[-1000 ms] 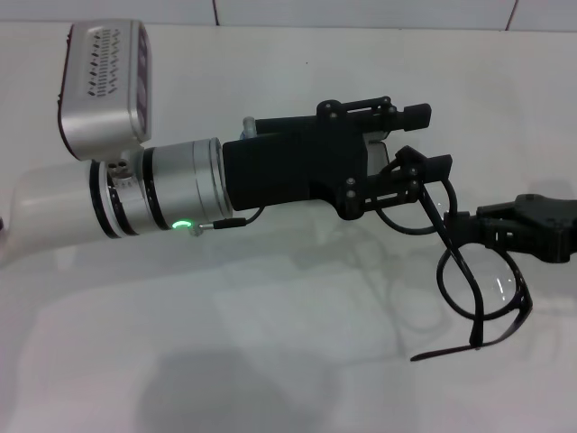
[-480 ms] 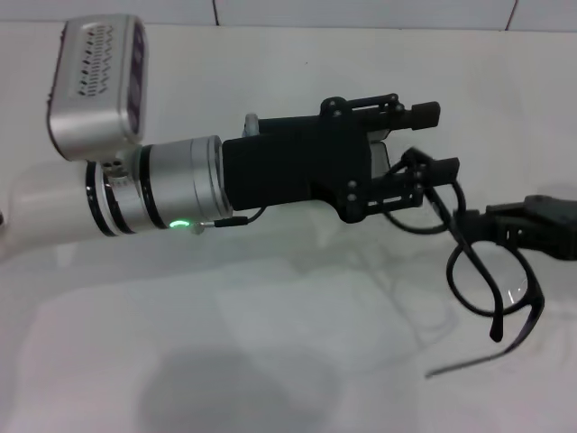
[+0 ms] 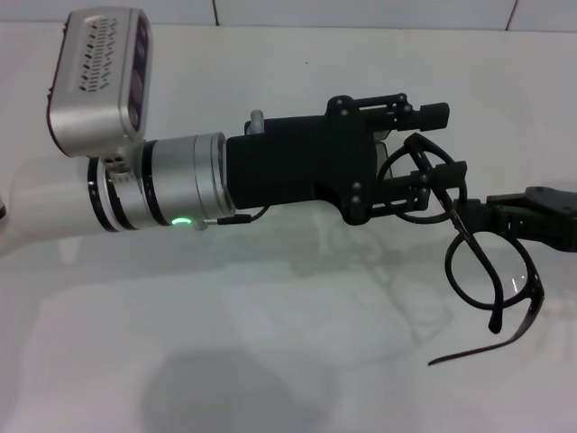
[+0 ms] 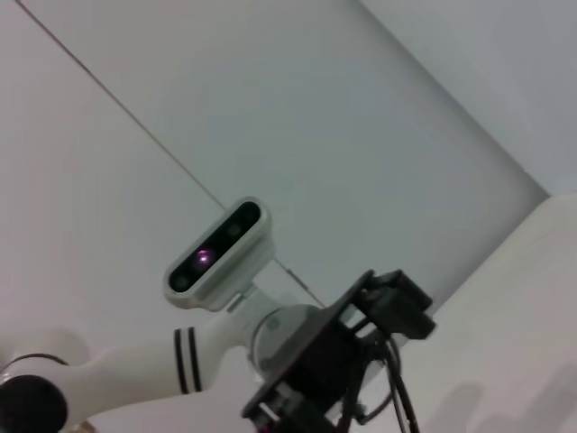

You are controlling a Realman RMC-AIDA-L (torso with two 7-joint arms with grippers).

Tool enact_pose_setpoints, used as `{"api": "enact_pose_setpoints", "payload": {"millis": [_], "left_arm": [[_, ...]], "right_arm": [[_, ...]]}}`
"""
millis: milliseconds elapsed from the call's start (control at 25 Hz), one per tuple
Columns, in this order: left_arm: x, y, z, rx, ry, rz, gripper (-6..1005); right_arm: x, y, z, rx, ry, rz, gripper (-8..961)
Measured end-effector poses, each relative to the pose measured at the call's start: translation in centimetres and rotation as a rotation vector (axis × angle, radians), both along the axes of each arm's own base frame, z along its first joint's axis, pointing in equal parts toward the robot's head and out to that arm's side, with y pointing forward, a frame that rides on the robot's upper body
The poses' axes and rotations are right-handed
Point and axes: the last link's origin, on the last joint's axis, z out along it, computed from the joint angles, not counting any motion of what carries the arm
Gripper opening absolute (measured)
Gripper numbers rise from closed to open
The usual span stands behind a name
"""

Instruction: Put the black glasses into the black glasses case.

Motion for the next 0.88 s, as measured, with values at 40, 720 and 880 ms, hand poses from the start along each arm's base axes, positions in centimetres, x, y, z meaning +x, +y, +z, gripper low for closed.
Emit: {"api": "enact_pose_setpoints", "payload": {"millis": [40,720,880], "left_arm": [[0.0,0.0,0.0,-0.001,0.001,0.0,581],[-0.1,0.0,0.6,0.013,-0.043,0.016,575],[-0.8,0.2,1.0,0.042,-0.044,0.046,575]], "right_arm": [[-0.1,-0.1,0.0,-0.006,0.005,0.006,65],[2.1,0.2,2.0,0.144,0.028,-0.097,63],[2.9,0.1,4.1,0.268,0.109,-0.125,63]]}}
